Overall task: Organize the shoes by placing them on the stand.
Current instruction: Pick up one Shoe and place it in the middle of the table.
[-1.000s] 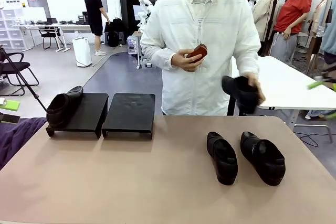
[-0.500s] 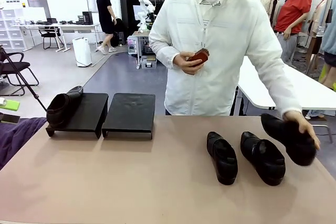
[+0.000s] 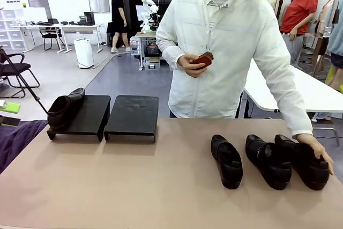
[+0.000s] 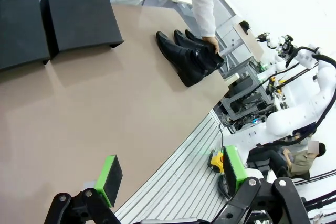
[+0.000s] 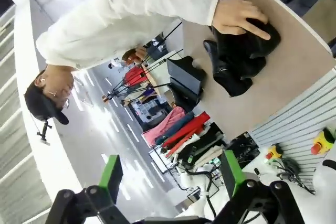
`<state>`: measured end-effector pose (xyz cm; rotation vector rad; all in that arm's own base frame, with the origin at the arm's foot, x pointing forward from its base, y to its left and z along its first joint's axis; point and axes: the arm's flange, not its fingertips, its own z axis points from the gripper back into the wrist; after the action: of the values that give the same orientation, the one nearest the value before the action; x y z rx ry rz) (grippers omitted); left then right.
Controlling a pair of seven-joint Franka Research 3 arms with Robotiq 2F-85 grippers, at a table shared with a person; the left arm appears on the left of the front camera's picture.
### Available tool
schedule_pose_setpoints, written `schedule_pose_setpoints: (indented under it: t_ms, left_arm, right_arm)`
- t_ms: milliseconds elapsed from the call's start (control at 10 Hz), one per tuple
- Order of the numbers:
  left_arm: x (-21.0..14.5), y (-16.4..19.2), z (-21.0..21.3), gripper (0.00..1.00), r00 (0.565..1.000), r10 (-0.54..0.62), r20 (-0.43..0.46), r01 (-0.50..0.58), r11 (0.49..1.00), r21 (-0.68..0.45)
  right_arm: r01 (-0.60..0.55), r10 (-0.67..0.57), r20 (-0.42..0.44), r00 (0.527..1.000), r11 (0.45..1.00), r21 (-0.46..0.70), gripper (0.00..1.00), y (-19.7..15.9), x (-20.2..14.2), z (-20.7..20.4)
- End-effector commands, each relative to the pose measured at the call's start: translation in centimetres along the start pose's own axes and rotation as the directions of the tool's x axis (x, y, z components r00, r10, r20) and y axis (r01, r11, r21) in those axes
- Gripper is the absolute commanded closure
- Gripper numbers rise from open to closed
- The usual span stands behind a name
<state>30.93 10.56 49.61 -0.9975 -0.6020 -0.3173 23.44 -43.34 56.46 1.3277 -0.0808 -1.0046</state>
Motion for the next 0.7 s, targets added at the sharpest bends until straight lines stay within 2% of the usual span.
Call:
schedule_pose_setpoints:
  t_ms: [0, 100, 300, 600]
  left_arm:
    - [0.1, -0.3, 0.0, 0.0, 1.0, 0.007, 0.01, -0.007, 1.0, -0.013]
    - [0.1, -0.3, 0.0, 0.0, 1.0, 0.007, 0.01, -0.007, 1.0, -0.013]
    - [0.1, -0.3, 0.0, 0.0, 1.0, 0.007, 0.01, -0.007, 1.0, -0.013]
    - [0.1, -0.3, 0.0, 0.0, 1.0, 0.007, 0.01, -0.007, 1.0, -0.013]
  right_arm:
    - [-0.036, 0.036, 0.011, 0.999, 0.998, -0.05, 0.0, 2.0, -1.4, -2.3]
    - [-0.057, 0.059, 0.012, 0.998, 0.991, -0.118, 0.0, 3.4, -2.3, -4.7]
    - [-0.101, 0.095, -0.036, 0.995, 0.948, -0.301, 0.0, 7.1, -3.6, -13.2]
    - [-0.116, 0.089, -0.077, 0.993, 0.826, -0.551, 0.0, 10.4, -3.4, -28.6]
